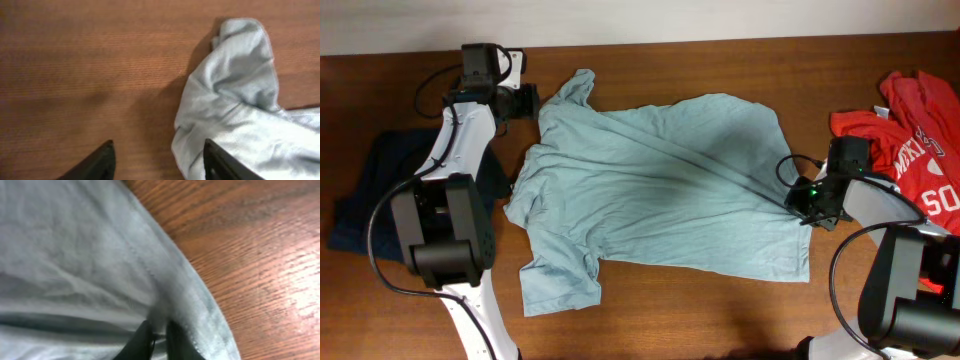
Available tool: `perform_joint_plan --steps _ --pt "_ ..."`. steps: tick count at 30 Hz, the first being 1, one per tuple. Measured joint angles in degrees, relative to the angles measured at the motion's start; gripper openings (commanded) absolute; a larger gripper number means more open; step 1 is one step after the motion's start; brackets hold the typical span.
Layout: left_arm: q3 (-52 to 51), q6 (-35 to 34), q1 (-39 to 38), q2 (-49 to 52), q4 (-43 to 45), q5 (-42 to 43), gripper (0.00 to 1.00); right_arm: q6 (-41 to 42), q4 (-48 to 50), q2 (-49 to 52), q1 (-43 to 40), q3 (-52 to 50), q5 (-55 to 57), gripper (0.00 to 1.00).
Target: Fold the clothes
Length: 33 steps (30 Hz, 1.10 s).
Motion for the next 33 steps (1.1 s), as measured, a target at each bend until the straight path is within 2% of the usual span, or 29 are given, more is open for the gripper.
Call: perform_joint_plan --steps 4,12,17,19,21,24,28,33 --pt "0.0 0.2 0.0 0.0 -3.5 -1.4 0.68 0.2 -1.0 0.0 0.1 0.3 0.3 0.32" --pt "2.3 0.2 0.0 -0.2 -19.7 -2.3 0.68 0.2 -6.8 -1.5 -1.6 0.4 0.2 0.34" --pt "3.1 0.0 0.0 -4.6 -28.1 -2.4 0.71 0.0 -10.8 -11.6 -5.0 0.0 0.2 0.53" --pt "3.4 -0.2 0.0 -7.1 -29.4 -2.4 0.72 -0.1 -11.0 -15.7 -5.8 0.0 0.1 0.57" --pt "4.1 -0.2 0.0 -9.2 -29.4 -2.4 0.70 0.1 -9.7 -19.1 -6.2 0.0 -0.2 0.51" --pt "5.0 -0.3 0.0 -11.2 -29.5 -1.9 0.60 -1.2 -3.0 -20.2 -6.0 0.0 -3.9 0.28" --pt "4.9 -0.9 -0.2 -11.3 -31.3 0.2 0.45 -1.9 5.3 -16.7 -3.6 0.0 -9.0 0.21" --pt "4.9 -1.0 -1.7 -11.3 -34.8 1.4 0.43 -2.2 16.7 -7.1 0.7 0.0 -11.8 0.04"
